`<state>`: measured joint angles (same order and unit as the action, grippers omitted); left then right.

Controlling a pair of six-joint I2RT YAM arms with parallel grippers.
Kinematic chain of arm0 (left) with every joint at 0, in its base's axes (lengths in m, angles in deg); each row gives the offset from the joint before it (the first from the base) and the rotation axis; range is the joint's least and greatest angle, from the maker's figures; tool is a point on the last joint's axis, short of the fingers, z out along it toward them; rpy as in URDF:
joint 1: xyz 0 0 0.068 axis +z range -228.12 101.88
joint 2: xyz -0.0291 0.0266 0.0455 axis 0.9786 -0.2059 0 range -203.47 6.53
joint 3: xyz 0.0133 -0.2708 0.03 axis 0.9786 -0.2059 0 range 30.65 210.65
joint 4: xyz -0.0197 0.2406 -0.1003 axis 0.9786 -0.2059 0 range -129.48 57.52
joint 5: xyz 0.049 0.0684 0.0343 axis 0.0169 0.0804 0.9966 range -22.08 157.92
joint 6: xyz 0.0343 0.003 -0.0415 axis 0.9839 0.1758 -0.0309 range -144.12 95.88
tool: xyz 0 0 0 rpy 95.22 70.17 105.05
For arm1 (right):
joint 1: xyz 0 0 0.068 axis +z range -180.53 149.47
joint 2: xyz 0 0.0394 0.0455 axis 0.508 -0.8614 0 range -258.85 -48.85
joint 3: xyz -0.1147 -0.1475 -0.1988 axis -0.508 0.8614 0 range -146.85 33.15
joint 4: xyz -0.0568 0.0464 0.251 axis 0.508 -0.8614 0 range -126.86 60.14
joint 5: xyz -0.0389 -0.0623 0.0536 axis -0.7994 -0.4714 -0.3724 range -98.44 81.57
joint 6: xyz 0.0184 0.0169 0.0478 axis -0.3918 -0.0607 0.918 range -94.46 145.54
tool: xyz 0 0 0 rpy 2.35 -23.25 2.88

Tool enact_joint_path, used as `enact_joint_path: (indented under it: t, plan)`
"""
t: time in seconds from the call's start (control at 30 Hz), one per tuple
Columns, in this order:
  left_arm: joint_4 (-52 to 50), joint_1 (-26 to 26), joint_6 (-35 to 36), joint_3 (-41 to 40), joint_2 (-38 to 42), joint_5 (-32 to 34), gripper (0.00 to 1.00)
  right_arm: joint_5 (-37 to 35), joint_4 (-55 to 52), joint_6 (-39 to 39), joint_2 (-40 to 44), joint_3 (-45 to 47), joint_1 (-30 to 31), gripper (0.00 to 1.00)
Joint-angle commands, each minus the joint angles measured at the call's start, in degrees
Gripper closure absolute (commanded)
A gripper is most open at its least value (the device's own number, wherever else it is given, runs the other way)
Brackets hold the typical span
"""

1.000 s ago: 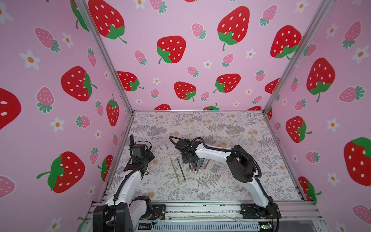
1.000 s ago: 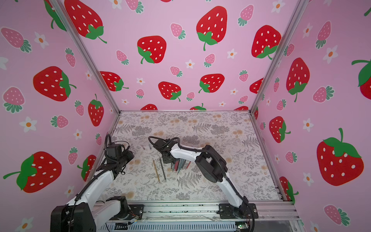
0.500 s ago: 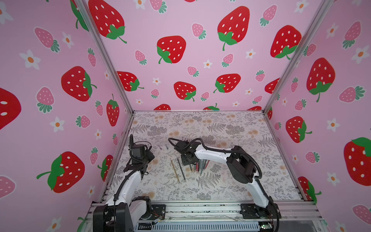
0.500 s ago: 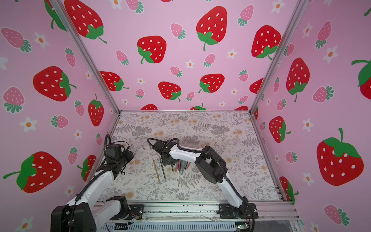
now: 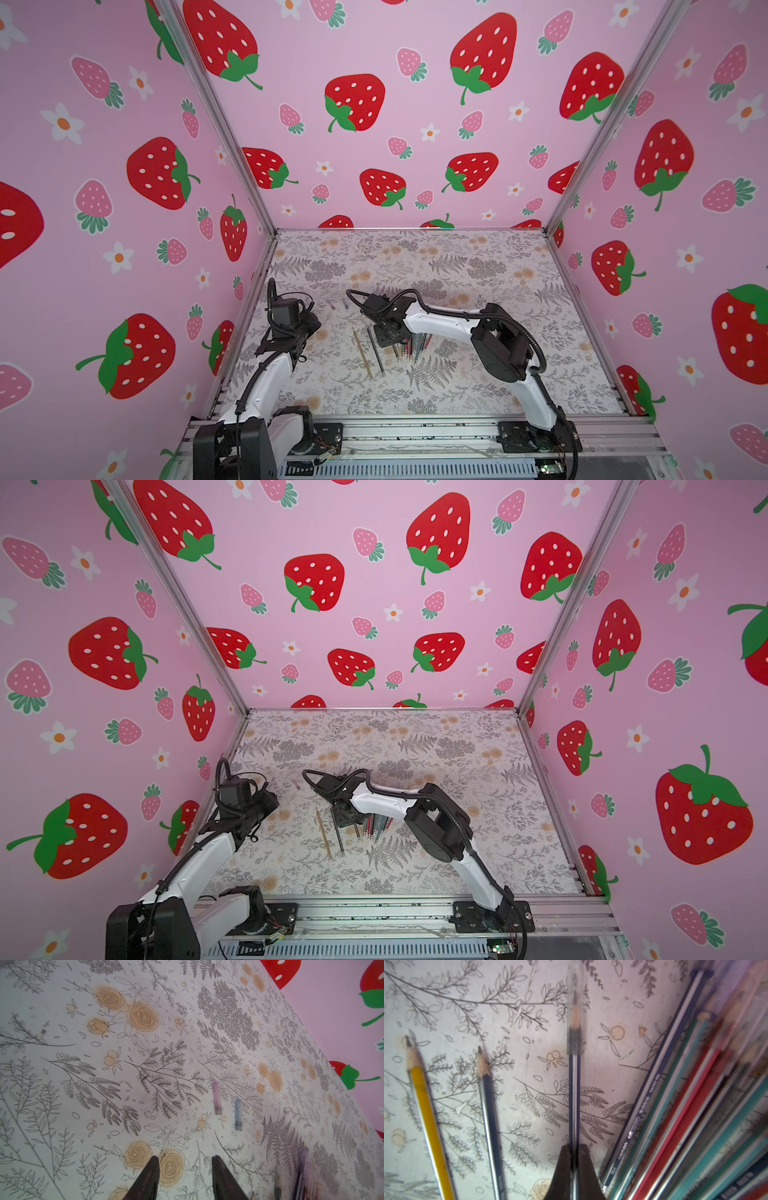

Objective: Remove the protective cover of the pencils
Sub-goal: Pick up the pencil from the center of the board, then remove the protective sleeve from the pencil.

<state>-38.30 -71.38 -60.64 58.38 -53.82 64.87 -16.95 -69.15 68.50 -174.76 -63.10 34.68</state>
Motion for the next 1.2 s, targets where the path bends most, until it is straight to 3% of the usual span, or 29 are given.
enact_joint_path:
  t: [0.0, 0.2, 0.37, 0.67, 0.87, 1.17]
  plan:
    - [1.2, 0.3, -1.0, 2.4, 1.2, -7.2, 0.55, 1.1, 0.0, -2.0, 2.7, 2.2, 0.8, 0.99]
    - [7.0, 0.1, -3.2, 0.3, 2.2, -19.2, 0.52, 0.9, 5.2, -2.5, 7.0, 7.3, 0.8, 0.99]
    - [11.3, -0.8, -5.3, -1.2, 1.6, -24.0, 0.5, 1.0, 9.0, -2.7, 10.2, 11.2, 0.8, 0.99]
    - [18.0, -8.7, -8.5, -1.8, -1.4, -24.3, 0.47, 3.5, 16.1, -3.1, 14.5, 16.8, 0.9, 1.0]
    - [18.9, -15.4, -8.5, -0.6, -4.1, -20.0, 0.41, 3.8, 19.1, -3.6, 16.6, 19.2, 1.4, 1.0]
    - [21.3, -19.1, -8.5, 1.0, -10.0, -17.8, 0.41, 3.1, 22.5, -4.3, 19.5, 21.9, 2.5, 1.0]
